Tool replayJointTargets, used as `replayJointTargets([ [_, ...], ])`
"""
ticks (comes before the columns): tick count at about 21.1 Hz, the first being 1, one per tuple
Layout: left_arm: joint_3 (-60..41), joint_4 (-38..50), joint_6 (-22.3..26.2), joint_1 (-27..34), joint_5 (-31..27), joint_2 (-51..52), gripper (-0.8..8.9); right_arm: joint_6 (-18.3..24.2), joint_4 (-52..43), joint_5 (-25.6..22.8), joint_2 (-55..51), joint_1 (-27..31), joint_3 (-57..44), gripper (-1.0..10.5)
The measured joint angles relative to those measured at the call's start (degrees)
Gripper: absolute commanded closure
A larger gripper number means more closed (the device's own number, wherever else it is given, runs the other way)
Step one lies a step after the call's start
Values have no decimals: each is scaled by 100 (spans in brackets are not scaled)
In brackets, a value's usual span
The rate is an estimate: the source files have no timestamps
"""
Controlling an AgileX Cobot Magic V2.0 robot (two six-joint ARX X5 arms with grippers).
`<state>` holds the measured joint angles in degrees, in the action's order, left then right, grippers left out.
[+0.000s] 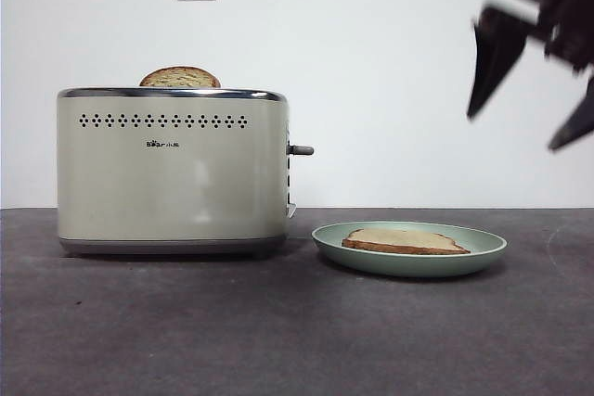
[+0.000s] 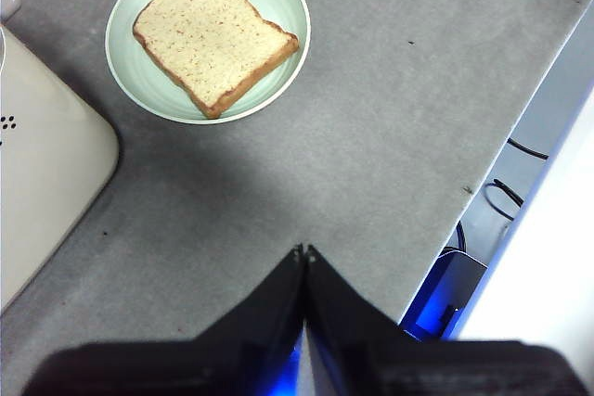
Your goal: Take the bread from the toaster,put the bread on the plate,put the plate on the table
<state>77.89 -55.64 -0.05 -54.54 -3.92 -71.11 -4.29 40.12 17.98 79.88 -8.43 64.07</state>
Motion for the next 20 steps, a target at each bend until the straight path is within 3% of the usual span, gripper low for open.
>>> replayJointTargets([
  [5,0,2,0,0,0,0,821,116,1668,131,-1464,-1189,0,457],
  [7,0,-2,2,0,0,0,821,111,2026,131,-1753,-1556,0,590],
  [11,0,-2,0,0,0,0,821,111,2398,129,-2214,-1947,0,978],
  [16,0,-2,0,0,2,0,821,114,2579,103,-2608,-2092,0,958],
  [20,0,-7,2,0,0,0,821,111,2614,-236,-2782,-2092,0,958],
])
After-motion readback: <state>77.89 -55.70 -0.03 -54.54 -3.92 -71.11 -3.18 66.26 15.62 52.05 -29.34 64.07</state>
